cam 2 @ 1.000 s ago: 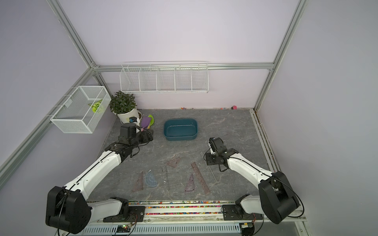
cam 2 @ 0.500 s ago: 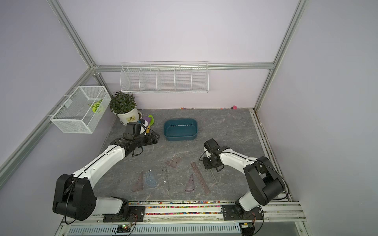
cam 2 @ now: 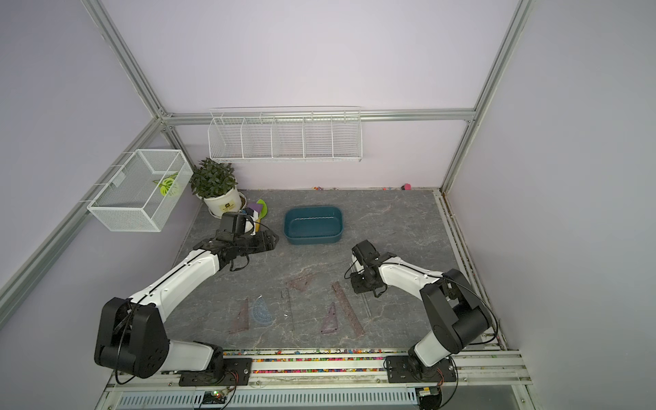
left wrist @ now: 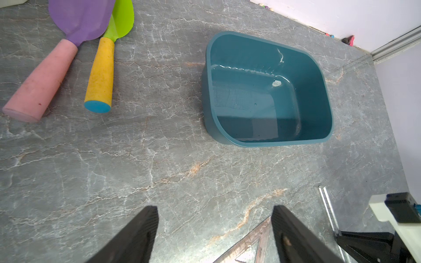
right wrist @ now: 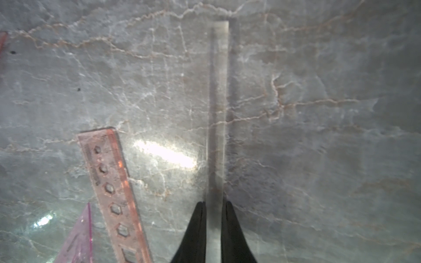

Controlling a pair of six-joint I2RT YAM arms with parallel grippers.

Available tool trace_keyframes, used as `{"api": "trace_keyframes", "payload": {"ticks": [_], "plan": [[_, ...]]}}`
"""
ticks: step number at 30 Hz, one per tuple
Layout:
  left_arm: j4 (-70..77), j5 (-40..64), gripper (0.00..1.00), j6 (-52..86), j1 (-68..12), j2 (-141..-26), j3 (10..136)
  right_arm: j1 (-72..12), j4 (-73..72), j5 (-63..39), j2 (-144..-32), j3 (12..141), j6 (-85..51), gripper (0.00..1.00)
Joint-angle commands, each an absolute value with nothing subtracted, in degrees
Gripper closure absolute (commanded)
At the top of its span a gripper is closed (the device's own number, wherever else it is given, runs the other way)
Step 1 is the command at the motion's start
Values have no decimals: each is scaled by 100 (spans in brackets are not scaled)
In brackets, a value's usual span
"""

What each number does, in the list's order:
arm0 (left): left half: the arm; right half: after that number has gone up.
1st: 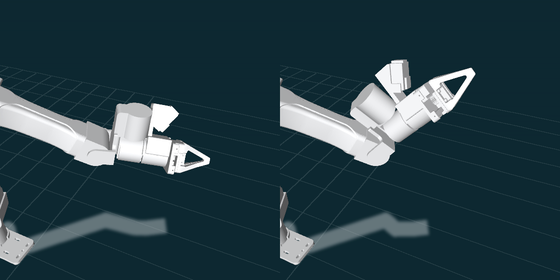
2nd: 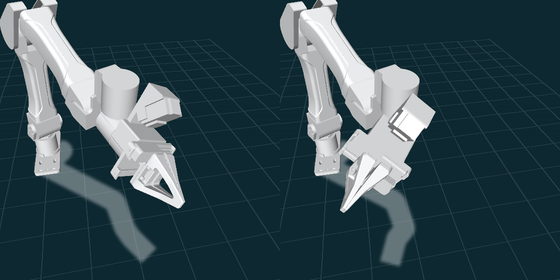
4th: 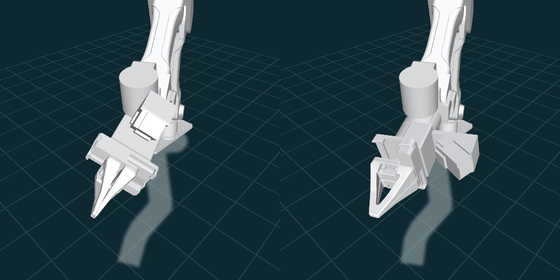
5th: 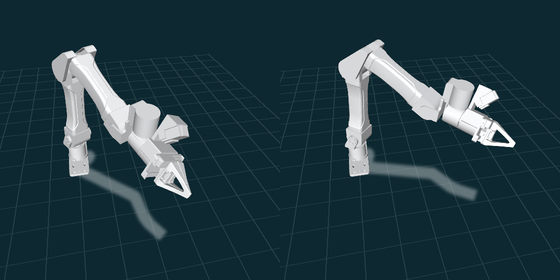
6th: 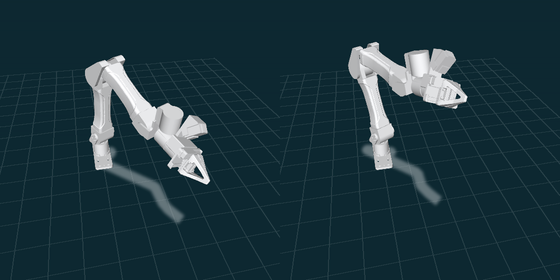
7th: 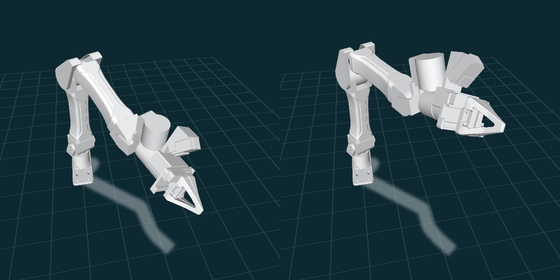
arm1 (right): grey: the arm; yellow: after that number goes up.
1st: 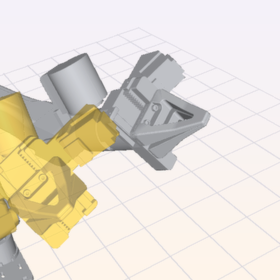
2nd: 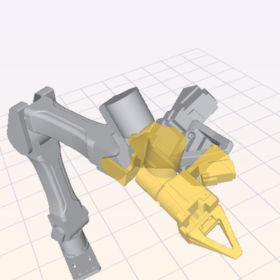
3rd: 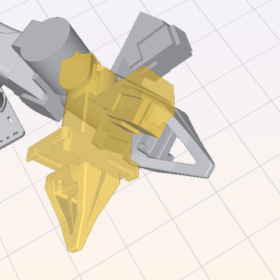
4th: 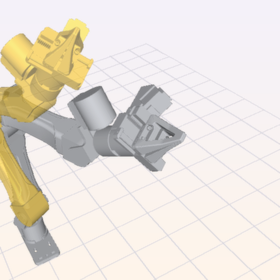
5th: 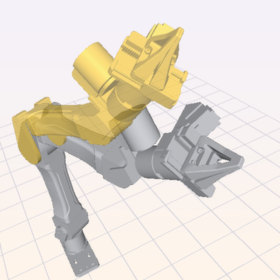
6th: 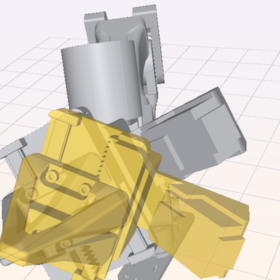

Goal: Put the scattered rulers into the storage box
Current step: Pick up the ruler from the center of the board, then place the ruler in the storage box.

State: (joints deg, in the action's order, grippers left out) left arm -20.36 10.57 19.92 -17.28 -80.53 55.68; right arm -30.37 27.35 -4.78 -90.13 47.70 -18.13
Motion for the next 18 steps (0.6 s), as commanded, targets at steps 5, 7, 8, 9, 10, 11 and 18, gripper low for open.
{"api": "trace_keyframes", "payload": {"ticks": [5, 7, 8, 9, 10, 11, 18], "plan": [[-2185, 1146, 16, 2038, -1749, -8022, 5766, -3076, 2985, -638, -9018, 5347, -1248, 100], [-2234, 1162, 15, 2110, -1749, -7984, 5772, -3076, 3146, -646, -9018, 5652, -998, 100], [-2268, 1144, 15, 2172, -1749, -7962, 5790, -3074, 3248, -633, -9026, 5826, -856, 100], [-2307, 1147, 15, 2180, -1754, -7946, 5805, -3064, 3368, -604, -9026, 6023, -738, 100], [-2319, 1149, 15, 2181, -1753, -7932, 5818, -3044, 3441, -642, -9043, 6190, -618, 100], [-2329, 1168, 15, 2182, -1755, -7913, 5828, -3041, 3525, -665, -9067, 6412, -508, 100], [-2364, 1322, 14, 2238, -1751, -7844, 5907, -3041, 4011, -780, -9851, 8343, 482, 100]]}}
